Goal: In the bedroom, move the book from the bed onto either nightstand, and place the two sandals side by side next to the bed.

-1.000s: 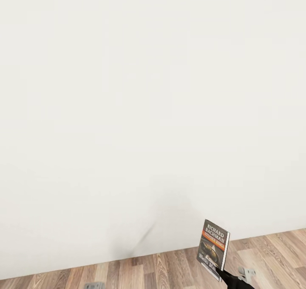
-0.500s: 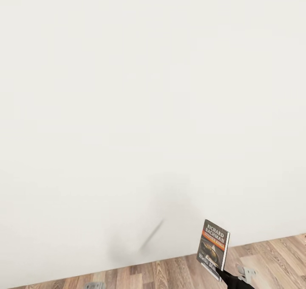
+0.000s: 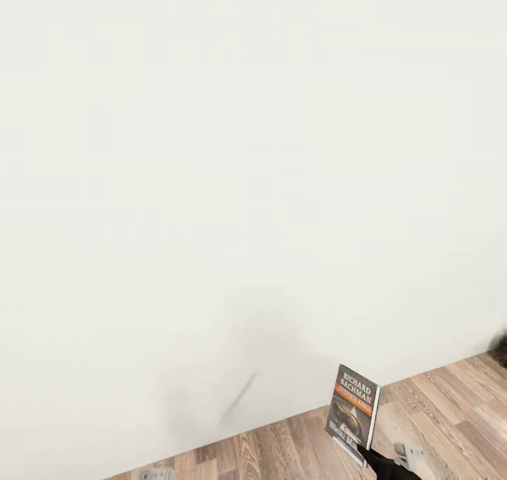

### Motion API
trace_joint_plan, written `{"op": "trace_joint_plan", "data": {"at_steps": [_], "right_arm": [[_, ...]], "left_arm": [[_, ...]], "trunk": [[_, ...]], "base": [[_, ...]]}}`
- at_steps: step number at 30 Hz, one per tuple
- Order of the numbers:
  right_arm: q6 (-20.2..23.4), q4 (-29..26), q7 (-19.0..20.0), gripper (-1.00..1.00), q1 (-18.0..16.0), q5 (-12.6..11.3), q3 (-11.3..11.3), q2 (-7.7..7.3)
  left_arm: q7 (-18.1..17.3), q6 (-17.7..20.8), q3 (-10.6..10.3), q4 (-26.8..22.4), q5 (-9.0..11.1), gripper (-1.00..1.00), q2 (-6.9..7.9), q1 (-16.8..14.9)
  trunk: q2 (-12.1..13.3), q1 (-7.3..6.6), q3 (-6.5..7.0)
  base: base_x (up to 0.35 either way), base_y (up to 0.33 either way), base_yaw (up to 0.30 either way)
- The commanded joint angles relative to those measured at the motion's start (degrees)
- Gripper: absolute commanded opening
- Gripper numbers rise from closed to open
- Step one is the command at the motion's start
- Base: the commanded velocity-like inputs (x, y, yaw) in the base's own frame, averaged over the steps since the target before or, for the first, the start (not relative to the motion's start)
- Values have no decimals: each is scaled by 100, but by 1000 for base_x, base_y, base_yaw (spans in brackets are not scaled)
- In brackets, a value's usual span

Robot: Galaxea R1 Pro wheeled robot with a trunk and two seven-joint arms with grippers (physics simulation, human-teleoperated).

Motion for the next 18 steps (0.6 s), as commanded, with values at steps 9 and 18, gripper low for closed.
{"op": "trace_joint_plan", "data": {"at_steps": [9,18], "right_arm": [[-35,23,25,-100,-13,-52,39,2],[-36,23,25,-100,-13,-49,39,1]], "left_arm": [[-17,-25,48,5,-60,100,-16,-4],[-19,-25,48,5,-60,100,-32,-4]], "trunk": [[-8,2,-9],[-8,2,-9]], "base": [[0,0,-281],[120,0,-272]]}}
